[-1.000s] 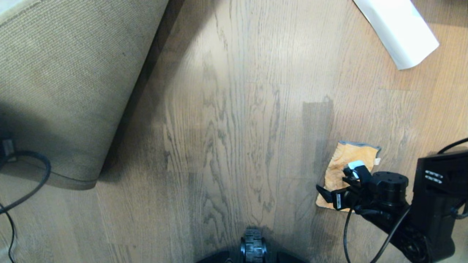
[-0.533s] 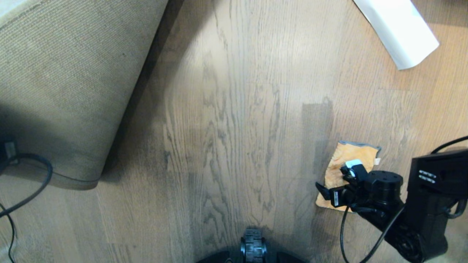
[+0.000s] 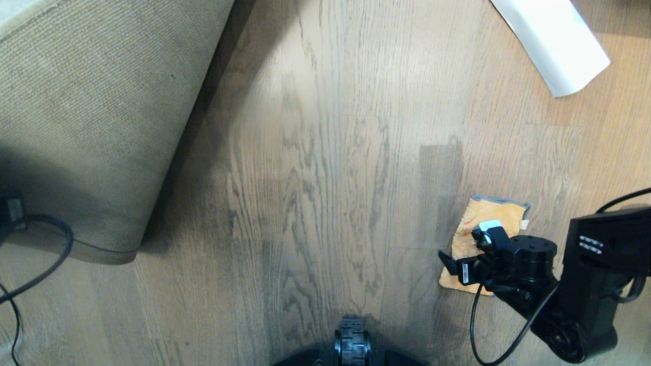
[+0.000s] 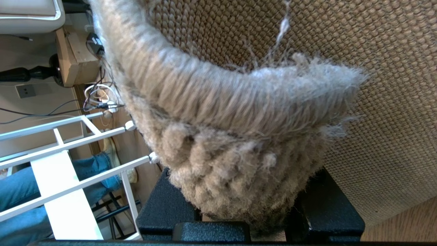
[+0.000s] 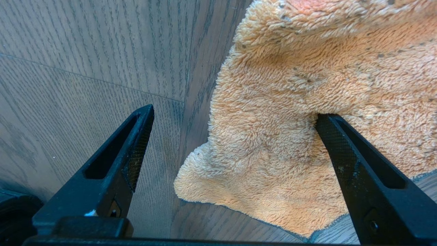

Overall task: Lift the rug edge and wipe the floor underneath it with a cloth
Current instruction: Pick up the rag

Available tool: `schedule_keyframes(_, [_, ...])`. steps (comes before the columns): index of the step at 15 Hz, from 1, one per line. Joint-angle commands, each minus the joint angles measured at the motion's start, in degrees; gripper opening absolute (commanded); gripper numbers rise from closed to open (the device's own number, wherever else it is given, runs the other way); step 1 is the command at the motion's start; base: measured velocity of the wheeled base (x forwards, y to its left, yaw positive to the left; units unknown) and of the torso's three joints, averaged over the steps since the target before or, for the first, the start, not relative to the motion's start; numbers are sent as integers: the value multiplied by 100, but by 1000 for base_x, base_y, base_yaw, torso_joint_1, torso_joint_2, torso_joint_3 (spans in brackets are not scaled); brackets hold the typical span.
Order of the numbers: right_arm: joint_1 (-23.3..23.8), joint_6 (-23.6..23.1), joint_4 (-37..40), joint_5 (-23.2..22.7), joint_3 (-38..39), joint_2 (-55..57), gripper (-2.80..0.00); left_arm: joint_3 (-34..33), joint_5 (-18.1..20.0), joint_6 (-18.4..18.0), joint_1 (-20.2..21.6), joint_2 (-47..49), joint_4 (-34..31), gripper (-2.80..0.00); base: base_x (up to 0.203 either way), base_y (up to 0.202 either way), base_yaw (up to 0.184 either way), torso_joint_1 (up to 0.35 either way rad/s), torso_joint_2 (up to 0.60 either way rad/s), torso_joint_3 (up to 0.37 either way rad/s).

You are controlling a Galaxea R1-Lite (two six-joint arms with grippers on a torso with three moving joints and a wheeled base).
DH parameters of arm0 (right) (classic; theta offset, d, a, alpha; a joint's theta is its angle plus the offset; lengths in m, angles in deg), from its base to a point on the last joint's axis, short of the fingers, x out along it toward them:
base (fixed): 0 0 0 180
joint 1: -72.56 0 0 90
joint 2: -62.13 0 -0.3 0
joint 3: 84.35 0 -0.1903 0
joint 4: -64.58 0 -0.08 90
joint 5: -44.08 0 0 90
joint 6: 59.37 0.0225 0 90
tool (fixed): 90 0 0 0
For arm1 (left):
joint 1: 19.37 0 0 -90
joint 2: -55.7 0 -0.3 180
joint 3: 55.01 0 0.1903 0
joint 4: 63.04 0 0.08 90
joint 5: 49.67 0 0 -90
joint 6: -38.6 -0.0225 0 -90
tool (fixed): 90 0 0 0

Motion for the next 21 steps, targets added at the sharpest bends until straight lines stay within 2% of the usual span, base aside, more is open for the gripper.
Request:
schedule_keyframes(1, [6,-5,-288,4,-10,6,0,1,-19,-10,-3,9,35,-280,0,0,0,0,0,0])
schedule_keyframes(2, [6,-14,-288,4,-7,6,-280,1,-19,-10,4,9,35,-280,0,0,0,0,0,0])
schedule_keyframes(15, [0,-14,-288,4,-21,-4,-280,1,-20,-2,4,9,35,-280,0,0,0,0,0,0])
schedule_keyframes(21, [-3,-5,-288,4,-316,-206,-280,1,-19,6,-5,36,36,-280,0,0,0,0,0,0])
